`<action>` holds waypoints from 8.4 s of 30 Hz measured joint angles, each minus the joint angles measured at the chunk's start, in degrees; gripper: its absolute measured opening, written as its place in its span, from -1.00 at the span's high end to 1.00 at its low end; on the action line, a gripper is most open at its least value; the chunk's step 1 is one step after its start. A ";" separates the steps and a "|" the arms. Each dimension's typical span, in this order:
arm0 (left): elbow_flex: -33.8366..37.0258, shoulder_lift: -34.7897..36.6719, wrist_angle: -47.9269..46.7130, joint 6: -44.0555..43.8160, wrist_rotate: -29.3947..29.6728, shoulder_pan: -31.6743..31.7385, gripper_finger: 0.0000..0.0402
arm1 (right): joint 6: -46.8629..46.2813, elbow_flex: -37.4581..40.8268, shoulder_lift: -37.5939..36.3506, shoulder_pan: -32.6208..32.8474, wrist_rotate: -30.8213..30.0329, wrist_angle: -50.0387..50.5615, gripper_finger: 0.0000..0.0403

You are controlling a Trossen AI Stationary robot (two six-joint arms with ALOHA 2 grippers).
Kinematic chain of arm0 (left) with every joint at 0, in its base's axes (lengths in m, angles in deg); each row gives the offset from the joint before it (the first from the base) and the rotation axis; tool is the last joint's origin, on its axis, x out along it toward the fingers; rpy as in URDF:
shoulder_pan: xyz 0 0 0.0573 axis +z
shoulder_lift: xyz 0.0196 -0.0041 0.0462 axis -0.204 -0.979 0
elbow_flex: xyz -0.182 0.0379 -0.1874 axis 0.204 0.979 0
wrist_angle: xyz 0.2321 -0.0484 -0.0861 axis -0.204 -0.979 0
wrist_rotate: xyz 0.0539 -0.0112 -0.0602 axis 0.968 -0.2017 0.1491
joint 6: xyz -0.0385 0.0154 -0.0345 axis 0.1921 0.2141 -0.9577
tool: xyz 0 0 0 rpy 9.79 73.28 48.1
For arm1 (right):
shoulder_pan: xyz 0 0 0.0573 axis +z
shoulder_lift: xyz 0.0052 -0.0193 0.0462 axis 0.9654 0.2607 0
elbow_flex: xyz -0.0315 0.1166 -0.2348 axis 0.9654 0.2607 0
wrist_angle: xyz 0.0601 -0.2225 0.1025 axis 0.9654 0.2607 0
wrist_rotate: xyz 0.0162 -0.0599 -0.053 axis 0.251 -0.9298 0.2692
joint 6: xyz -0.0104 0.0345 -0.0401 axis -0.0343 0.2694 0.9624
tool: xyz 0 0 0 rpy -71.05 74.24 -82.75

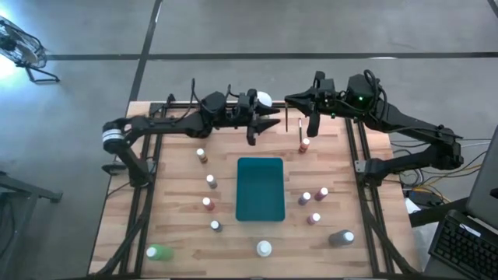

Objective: Pick & Place Paint Supplies
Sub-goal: Put the yellow paint brush into the green cup

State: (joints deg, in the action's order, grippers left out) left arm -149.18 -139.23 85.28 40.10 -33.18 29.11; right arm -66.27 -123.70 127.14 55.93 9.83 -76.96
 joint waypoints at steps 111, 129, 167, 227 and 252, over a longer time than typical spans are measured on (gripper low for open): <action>30.79 45.62 -28.57 15.71 34.28 8.74 0.90 | 5.20 -0.23 -3.96 0.22 -17.26 35.10 0.21; 35.77 45.68 -24.49 11.72 31.85 12.96 0.90 | 5.77 4.09 -2.25 0.20 -18.20 33.55 0.07; 53.40 47.65 2.32 9.90 32.27 16.54 0.90 | 5.81 4.09 -2.36 0.20 -18.22 33.55 0.57; 61.39 27.01 24.36 2.80 7.38 34.07 0.90 | 4.90 4.50 -2.36 0.20 -18.38 32.04 0.14; 63.73 25.77 21.34 2.41 8.41 34.07 0.88 | 4.89 4.52 -2.34 0.18 -18.33 31.92 0.47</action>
State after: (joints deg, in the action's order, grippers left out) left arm -85.45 -113.45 106.62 42.51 -24.77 63.19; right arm -61.38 -119.18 124.80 56.11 -8.51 -45.04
